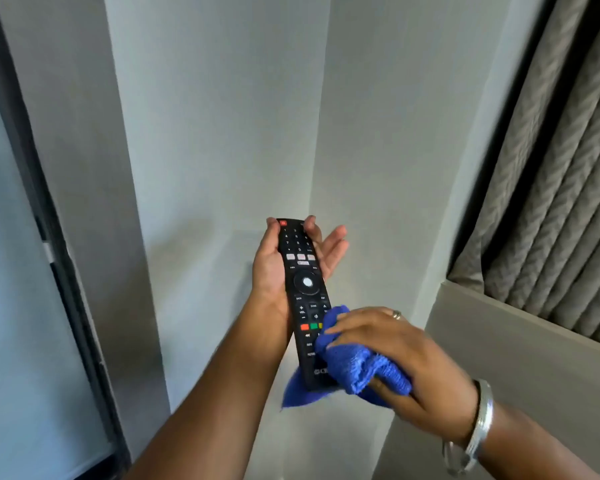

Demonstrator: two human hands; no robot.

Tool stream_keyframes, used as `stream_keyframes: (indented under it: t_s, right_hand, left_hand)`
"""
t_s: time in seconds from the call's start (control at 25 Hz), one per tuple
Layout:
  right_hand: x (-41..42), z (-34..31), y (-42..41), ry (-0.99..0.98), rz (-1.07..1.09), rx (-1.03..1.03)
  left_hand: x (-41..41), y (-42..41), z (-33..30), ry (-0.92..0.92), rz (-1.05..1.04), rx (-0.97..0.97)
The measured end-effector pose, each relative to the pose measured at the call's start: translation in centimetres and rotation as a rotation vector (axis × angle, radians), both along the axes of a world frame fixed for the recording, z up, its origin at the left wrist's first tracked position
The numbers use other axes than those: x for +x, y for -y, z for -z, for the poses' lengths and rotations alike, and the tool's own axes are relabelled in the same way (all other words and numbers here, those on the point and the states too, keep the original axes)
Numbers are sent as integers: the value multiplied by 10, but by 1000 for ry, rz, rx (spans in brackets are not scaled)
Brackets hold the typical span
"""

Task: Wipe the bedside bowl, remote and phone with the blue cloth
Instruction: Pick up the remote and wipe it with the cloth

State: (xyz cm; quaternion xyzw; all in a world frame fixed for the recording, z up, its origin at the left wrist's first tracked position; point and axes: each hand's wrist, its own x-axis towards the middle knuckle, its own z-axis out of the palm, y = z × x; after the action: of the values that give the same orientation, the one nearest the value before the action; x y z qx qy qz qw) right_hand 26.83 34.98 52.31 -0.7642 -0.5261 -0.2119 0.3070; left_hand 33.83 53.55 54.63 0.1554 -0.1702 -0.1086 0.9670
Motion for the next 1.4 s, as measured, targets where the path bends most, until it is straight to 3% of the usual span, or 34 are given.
stream_keyframes:
  t_s: [0.16, 0.24, 0.4, 0.52, 0.72, 0.84, 0.92, 1.12, 1.4]
  right_hand:
    - [14, -7, 23, 33, 428, 52]
    - [12, -9, 17, 120, 475, 23]
    - [18, -22, -3, 198, 595, 7]
    - [18, -18, -8, 101, 545, 4]
    - [0, 9, 16, -11, 285, -286]
    - [9, -11, 23, -3, 319, -110]
    - [13, -19, 14, 58, 364, -51]
    - [13, -6, -2, 392, 689, -285]
    - [11, 12, 12, 552, 540, -439]
  left_hand:
    - [-7, 8, 11, 29, 27, 126]
    - [-10, 14, 14, 73, -25, 242]
    - [-14, 28, 17, 157, 3, 289]
    - [-11, 30, 12, 155, -60, 286]
    - [8, 0, 1, 129, -152, 168]
    - [7, 7, 9, 135, -92, 203]
    - [5, 19, 15, 135, -61, 236]
    - [2, 29, 20, 99, -77, 248]
    - [6, 24, 23, -22, -141, 159]
